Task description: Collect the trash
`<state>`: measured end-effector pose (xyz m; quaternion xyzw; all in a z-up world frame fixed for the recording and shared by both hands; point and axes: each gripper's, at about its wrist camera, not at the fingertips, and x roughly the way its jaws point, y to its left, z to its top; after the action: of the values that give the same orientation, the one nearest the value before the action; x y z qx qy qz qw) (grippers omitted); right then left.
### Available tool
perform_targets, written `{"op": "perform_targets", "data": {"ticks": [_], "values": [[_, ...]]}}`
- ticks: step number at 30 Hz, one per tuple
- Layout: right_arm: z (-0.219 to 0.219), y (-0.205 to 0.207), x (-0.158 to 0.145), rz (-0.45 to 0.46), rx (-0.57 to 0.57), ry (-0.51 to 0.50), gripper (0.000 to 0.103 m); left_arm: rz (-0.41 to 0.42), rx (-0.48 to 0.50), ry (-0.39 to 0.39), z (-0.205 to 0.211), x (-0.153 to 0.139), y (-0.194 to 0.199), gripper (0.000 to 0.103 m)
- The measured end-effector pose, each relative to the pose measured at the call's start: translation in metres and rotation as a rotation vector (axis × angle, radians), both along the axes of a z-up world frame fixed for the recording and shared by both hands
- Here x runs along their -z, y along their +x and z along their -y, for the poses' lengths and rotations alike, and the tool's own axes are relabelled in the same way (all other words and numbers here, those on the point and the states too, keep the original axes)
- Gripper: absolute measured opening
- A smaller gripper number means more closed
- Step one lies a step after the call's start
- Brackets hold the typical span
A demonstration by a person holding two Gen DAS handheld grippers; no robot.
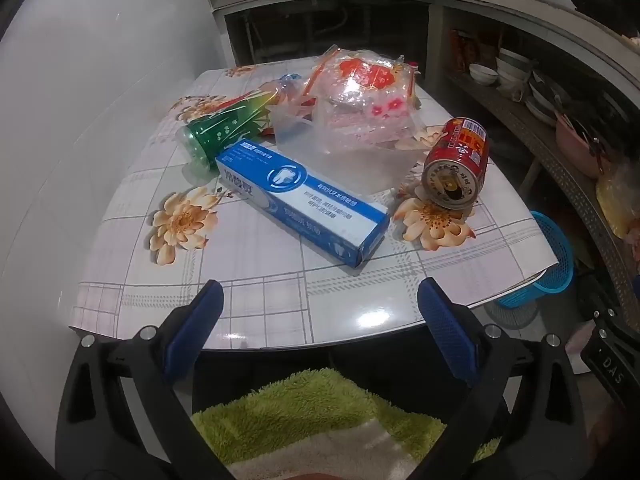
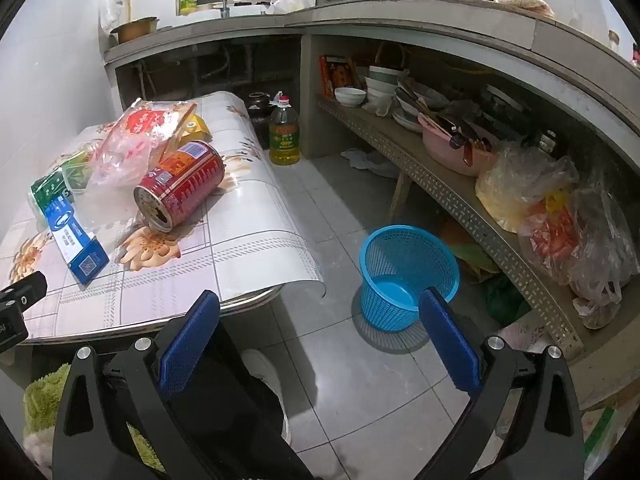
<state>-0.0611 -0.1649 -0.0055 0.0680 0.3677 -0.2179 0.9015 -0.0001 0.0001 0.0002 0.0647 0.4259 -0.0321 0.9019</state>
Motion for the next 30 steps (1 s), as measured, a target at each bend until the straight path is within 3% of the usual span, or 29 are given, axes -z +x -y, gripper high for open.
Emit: {"op": "perform_targets", "data": {"ticks": [30], "values": [[-0.0018,-0.0009,-0.0009,0.001,0.0,-0.002,0.097,-0.009,0.0,-0.001,-0.0059,0.0051,0.0013,0.094]]}}
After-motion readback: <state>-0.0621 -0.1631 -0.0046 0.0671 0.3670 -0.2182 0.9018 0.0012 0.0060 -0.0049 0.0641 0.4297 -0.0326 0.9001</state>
